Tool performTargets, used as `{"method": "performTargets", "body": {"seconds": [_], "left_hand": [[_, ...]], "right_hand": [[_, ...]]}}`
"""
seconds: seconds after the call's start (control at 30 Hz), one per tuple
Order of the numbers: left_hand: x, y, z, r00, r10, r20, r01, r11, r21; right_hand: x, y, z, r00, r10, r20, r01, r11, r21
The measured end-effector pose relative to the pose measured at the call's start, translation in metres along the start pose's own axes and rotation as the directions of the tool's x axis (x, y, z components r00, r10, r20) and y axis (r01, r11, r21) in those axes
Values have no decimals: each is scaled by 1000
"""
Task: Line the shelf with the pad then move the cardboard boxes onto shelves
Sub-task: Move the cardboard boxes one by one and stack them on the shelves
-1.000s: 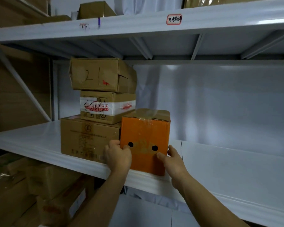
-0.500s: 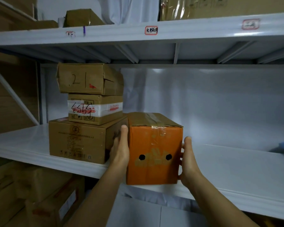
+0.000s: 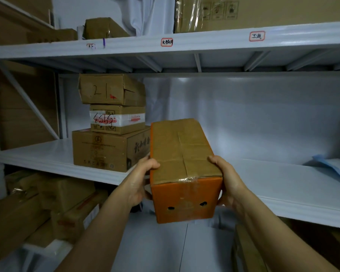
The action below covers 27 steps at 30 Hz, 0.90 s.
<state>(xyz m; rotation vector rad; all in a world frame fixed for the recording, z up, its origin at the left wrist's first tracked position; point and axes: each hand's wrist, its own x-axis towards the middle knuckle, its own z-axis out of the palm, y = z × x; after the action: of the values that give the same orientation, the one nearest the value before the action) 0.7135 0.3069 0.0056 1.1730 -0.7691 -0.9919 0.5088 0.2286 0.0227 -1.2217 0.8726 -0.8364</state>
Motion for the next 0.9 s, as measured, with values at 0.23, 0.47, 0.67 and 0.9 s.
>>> {"method": "performTargets", "body": {"seconds": [0.23, 0.47, 0.67, 0.9], "left_hand": [[-52, -49, -26, 992, -50, -117, 44, 998, -47], [-101, -111, -65, 973, -188, -132, 192, 981, 19], [-101, -155, -77, 917, -383, -110, 393, 916, 79], [-55, -209, -56, 857, -505, -98, 513, 855, 76]], "right_hand": [[-20, 53, -12, 958, 53, 282, -13, 989, -144], [-22, 124, 1, 933, 165, 320, -109, 977, -185], [-34, 171, -4, 918, 311, 247, -245, 933, -264], [-19, 216, -19, 914, 390, 109, -383, 920, -77]]}}
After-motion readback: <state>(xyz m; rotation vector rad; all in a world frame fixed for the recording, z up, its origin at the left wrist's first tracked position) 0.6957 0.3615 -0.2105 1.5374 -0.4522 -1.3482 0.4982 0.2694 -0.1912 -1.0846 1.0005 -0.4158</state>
